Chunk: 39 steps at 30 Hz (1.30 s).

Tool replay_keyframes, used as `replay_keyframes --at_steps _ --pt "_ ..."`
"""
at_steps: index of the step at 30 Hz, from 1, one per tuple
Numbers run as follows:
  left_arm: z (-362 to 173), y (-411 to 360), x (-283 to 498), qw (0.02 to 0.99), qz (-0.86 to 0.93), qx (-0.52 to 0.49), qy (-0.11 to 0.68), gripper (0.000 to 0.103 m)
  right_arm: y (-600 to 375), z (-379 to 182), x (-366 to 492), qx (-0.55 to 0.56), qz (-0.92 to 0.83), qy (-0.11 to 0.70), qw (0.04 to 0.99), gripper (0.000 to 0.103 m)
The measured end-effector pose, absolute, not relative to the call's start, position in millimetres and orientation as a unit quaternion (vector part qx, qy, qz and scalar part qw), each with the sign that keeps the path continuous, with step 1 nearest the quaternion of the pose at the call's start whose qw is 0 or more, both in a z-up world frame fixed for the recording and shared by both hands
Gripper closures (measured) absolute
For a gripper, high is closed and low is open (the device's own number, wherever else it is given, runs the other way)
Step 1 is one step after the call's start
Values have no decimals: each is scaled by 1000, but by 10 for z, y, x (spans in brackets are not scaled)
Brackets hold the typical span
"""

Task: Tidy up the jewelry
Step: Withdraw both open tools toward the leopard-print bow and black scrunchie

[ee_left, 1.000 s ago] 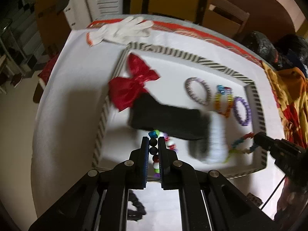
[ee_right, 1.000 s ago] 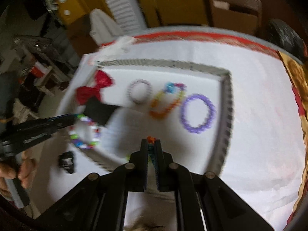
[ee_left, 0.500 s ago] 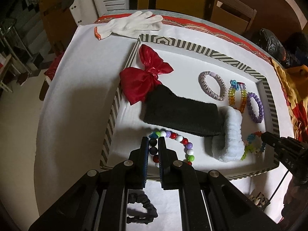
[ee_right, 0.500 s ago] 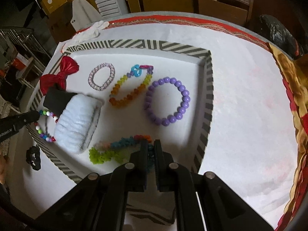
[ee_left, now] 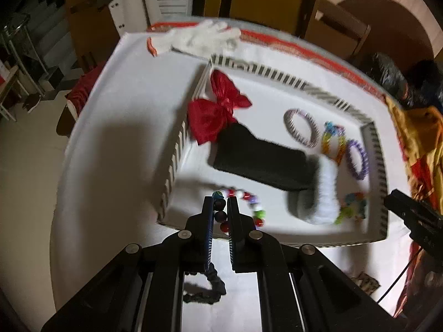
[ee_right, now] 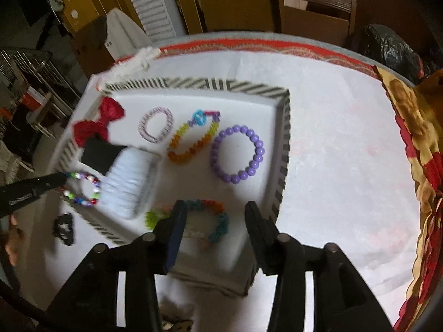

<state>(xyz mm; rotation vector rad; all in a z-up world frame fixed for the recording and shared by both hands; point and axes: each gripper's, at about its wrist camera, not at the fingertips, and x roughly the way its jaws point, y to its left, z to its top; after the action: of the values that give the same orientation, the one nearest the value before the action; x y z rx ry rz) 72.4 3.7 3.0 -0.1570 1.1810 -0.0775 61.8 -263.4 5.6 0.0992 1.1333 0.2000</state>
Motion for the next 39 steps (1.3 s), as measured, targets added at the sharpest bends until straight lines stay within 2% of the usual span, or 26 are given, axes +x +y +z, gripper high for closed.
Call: replay_keyframes --at_steps 7,24,39 --pt "419 215 400 855 -16 -69 514 96 -2689 464 429 67 104 499 858 47" --pt "731 602 -202 876 24 -44 480 96 -2290 739 183 65 131 479 865 45" --pt "891 331 -295 889 -13 -16 458 96 -2303 1020 -351 49 104 452 885 41"
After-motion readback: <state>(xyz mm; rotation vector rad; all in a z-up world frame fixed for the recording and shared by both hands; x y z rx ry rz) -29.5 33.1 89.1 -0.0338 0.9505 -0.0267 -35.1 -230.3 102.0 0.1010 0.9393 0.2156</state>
